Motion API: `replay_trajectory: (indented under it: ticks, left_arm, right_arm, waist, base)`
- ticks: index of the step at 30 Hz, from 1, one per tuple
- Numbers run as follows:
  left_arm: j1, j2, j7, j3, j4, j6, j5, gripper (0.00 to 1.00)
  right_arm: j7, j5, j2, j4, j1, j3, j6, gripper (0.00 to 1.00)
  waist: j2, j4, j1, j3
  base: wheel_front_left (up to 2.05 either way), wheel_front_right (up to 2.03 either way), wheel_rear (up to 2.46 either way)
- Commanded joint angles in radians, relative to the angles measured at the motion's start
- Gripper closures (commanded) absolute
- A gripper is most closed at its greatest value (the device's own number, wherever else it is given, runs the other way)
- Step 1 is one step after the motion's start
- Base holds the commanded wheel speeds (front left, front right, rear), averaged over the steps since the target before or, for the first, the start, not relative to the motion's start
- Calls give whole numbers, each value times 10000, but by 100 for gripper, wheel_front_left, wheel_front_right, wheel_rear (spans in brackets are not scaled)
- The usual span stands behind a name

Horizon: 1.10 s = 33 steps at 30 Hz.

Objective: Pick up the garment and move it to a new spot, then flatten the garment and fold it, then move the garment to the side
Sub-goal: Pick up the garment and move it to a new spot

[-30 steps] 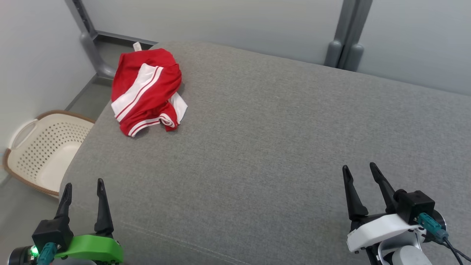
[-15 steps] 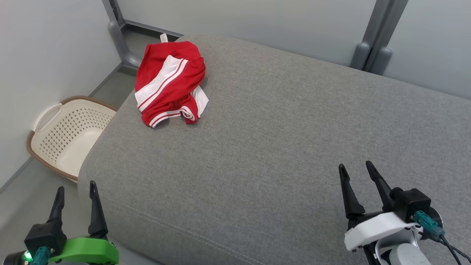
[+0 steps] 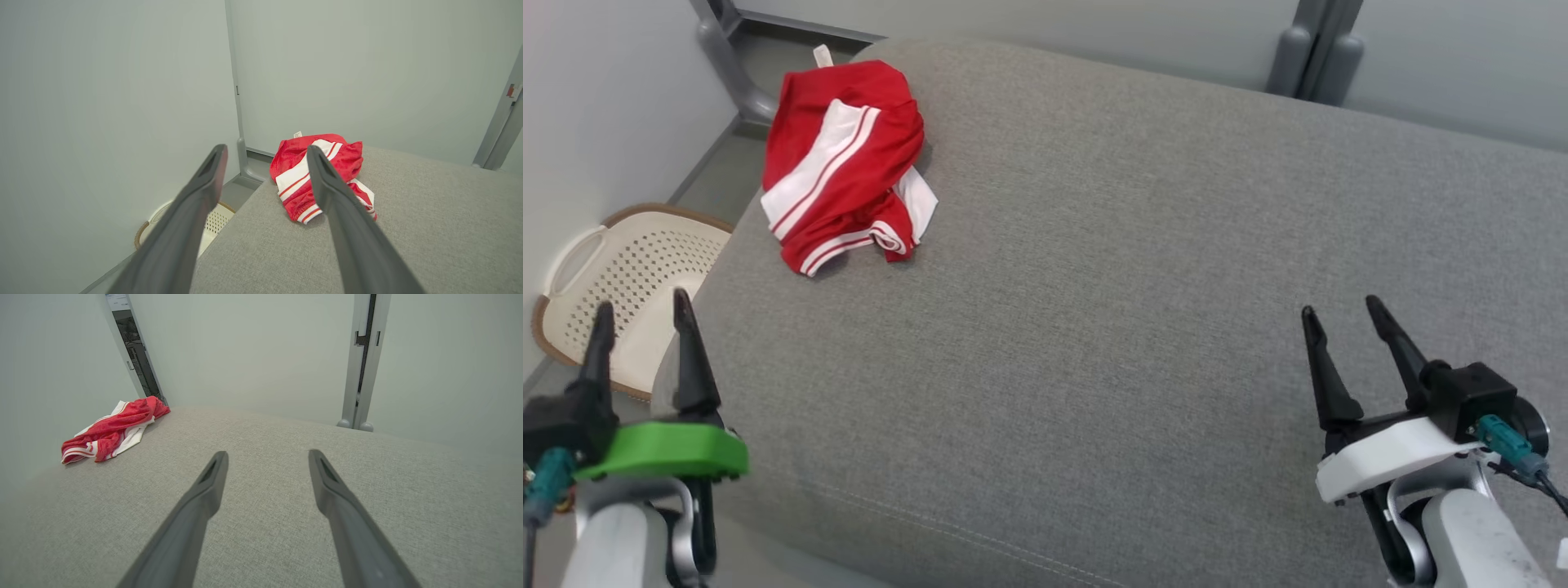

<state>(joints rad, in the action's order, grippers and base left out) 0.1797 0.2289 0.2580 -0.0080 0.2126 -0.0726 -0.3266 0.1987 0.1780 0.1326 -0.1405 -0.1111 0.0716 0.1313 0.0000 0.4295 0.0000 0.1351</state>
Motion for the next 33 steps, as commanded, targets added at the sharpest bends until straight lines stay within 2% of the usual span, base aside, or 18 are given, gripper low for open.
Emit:
replay_trajectory:
  ticks: [1, 8, 16, 26, 33]
  left_arm:
    - [518, 77, 70, 91, 76, 83, -152, 0]
    - [2876, 546, 68, 407, 790, 438, -223, 0]
    - [5047, 1047, 60, 801, 1969, 896, -238, 0]
    - [6974, 1463, -66, 917, 4296, 1455, -668, 0]
    - [7677, 1582, -737, 670, 6482, 1770, -946, 0]
  right_arm:
    - [-105, -126, 120, 186, -140, -111, -10, 0]
    - [-663, -463, 565, 1449, -264, -879, -10, 0]
    - [-1094, -743, 721, 2737, -279, -1628, -10, 0]
    - [-1436, -973, 737, 3738, -401, -1887, -10, 0]
    - [-1669, -1034, 810, 4108, -397, -2029, -10, 0]
  waist:
    - [0, -733, 0, 820]
    - [0, -1754, 0, 2250]
    - [0, -2647, 0, 3620]
    - [0, -3112, 0, 4587]
    - [0, -3210, 0, 4887]
  base:
    - [0, 0, 0]
    - [0, 0, 0]
    - [0, 0, 0]
    - [0, 0, 0]
    - [0, 0, 0]
